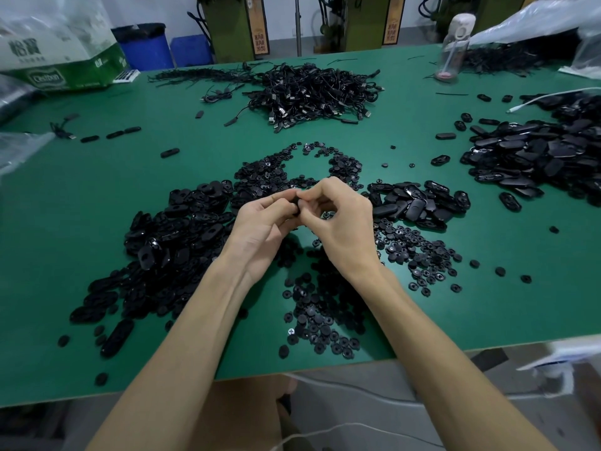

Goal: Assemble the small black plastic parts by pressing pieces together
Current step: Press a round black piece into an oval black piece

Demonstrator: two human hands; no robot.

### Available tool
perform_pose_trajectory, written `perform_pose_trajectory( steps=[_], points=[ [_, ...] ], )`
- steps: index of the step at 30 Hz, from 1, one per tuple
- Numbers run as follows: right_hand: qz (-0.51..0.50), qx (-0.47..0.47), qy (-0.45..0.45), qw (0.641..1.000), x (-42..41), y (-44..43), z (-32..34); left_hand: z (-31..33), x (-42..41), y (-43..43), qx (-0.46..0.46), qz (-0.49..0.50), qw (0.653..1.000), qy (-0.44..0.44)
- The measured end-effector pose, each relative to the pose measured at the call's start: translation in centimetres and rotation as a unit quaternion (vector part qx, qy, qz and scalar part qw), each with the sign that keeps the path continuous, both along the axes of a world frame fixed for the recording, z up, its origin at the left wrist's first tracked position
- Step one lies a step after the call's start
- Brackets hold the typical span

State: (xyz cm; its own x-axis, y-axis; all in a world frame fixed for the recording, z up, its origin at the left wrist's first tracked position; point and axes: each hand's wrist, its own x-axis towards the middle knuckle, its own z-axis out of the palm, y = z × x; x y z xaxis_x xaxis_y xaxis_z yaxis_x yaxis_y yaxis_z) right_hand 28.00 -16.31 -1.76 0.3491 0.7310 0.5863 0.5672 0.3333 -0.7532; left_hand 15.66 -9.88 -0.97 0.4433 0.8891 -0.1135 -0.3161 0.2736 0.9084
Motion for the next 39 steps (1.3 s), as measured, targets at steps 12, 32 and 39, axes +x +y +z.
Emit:
perform_pose_trajectory(
  steps=[12, 32, 39],
  points=[
    [0.011, 0.003, -0.018, 1.0, -0.3, -0.3, 0.3, 0.3, -0.4, 0.3, -0.066, -0.042, 0.995, -0.063],
    [-0.037, -0.003, 0.015, 0.999, -0.5, -0.1, 0.1, -0.2, 0.4, -0.3, 0.012, -0.001, 1.0, -0.008],
    [-0.05, -0.004, 0.005, 0.999, -0.6, 0.0, -0.1, -0.3, 0.6, -0.4, 0.009, 0.014, 1.0, 0.008]
  ],
)
